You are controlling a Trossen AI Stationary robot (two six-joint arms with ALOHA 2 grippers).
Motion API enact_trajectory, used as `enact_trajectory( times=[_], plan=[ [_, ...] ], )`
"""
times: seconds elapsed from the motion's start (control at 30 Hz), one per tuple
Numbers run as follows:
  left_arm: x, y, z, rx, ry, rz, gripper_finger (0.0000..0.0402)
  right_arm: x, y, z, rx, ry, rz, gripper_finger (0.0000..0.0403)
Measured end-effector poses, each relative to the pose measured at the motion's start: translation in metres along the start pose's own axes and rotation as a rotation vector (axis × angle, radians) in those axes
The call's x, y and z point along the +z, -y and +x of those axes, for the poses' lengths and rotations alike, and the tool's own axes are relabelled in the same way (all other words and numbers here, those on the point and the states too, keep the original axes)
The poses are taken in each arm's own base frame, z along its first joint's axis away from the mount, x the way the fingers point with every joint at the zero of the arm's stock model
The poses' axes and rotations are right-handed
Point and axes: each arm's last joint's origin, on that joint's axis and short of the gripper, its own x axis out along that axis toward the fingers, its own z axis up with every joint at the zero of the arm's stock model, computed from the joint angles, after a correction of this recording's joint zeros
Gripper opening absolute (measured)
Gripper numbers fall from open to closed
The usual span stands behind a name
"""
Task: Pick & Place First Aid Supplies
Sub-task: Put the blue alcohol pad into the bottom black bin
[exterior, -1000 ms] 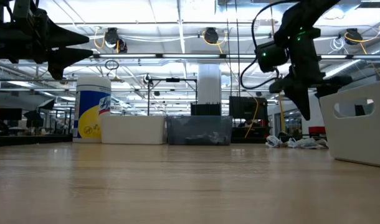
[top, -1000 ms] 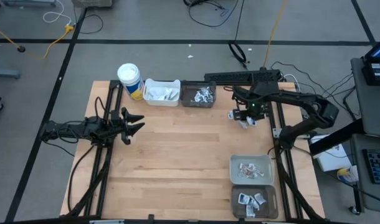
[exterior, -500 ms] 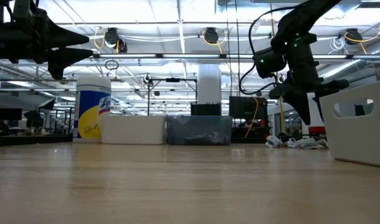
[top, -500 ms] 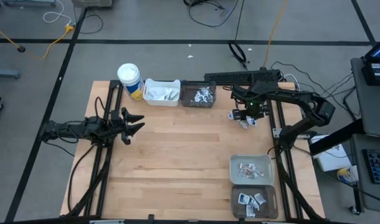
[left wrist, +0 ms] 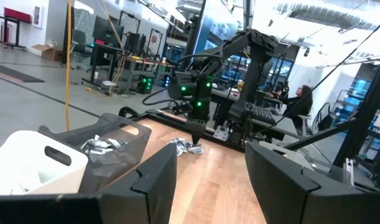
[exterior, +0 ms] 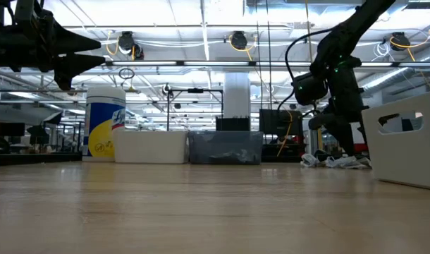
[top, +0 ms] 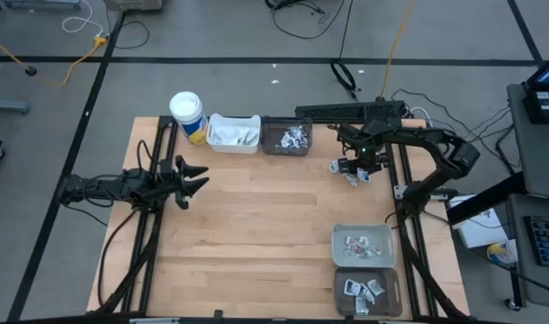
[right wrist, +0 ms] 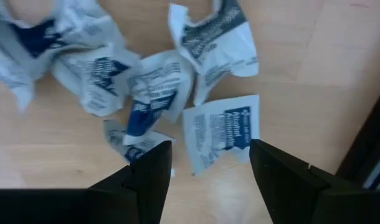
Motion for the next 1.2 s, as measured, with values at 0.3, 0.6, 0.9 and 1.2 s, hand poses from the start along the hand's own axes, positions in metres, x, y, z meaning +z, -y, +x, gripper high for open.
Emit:
enact_trajectory(
  times=[0.3,0.6,0.9,1.2],
  plan=[
    [0.000,0.000,0.000,0.000,0.000,0.000,0.0196,0.005,0.002,0.009,-0.028,-0.045,-0.036,0.0195],
    [0.000,0.000,0.000,0.000,0.000,0.000,0.0196,0.004,0.004,0.012,-0.022,-0.070,-0.030,0.0055],
    [0.000,0.000,0.000,0.000,0.000,0.000,0.0196,0.000,0.008,0.018,-0.032,-0.085,-0.047,0.0001],
    [0.000,0.000,0.000,0.000,0.000,0.000,0.0196,-0.005,0.011,-0.020,0.010,-0.036,-0.026,0.0001]
  ],
)
